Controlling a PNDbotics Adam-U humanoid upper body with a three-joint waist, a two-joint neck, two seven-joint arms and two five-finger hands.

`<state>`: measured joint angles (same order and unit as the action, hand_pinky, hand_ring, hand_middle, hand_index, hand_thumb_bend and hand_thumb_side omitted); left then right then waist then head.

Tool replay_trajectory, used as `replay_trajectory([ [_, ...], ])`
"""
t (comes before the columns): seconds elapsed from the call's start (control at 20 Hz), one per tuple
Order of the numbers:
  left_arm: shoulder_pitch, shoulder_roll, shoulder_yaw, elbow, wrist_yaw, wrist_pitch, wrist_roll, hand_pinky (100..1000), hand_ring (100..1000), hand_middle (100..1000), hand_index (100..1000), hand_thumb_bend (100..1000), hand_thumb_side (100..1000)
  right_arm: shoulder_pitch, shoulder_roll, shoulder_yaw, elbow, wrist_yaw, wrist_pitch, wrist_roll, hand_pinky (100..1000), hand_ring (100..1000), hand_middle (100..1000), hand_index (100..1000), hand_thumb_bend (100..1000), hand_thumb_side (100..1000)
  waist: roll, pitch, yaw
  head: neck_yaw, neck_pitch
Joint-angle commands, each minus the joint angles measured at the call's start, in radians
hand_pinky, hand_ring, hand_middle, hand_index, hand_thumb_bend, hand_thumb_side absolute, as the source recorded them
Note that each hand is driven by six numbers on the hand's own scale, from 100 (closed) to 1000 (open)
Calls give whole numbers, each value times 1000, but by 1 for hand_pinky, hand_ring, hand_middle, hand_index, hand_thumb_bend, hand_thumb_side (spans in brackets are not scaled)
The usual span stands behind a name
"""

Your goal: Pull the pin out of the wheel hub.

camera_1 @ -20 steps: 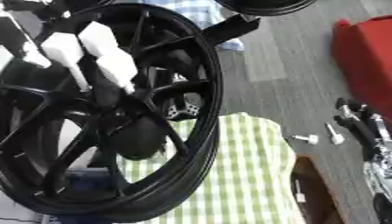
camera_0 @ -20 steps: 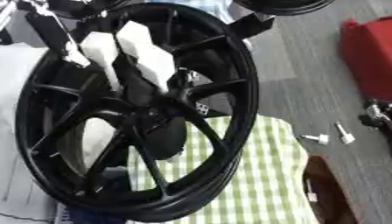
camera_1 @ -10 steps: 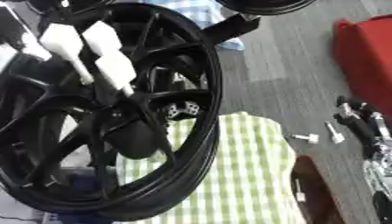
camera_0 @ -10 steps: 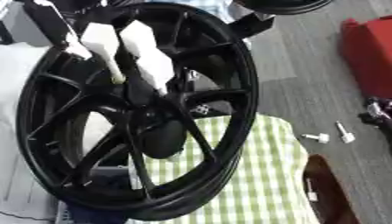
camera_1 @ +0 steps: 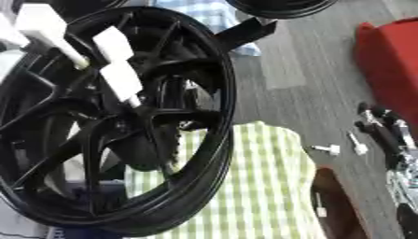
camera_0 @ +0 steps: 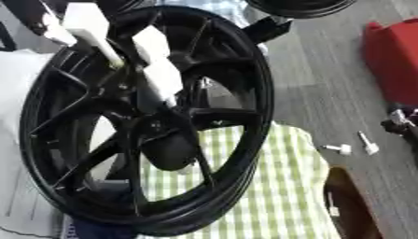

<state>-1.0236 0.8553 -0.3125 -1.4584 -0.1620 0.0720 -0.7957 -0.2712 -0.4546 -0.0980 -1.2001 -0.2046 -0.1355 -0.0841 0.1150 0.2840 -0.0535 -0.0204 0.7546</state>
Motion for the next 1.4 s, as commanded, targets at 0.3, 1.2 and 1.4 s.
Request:
replay_trajectory([
  [0.3,134,205,204,-15,86,38,112,409,382,259,352,618,100,6,-41,-20,-11,-13,-4,-16,730,632,687,746,248,506,-3,-21,24,-47,-1],
  [1.2,590,279,583,362,112,58,411,628,548,441,600,664,137,9,-43,-35,-13,-19,-13,-38,731,631,687,746,246,506,-8,-8,24,-78,-34],
  [1.4,625,264,561,377,57,32,476,771,715,595,767,643,478,6,-42,-33,-14,-19,-12,-36,731,631,686,746,244,507,-7,-7,18,-79,-35],
])
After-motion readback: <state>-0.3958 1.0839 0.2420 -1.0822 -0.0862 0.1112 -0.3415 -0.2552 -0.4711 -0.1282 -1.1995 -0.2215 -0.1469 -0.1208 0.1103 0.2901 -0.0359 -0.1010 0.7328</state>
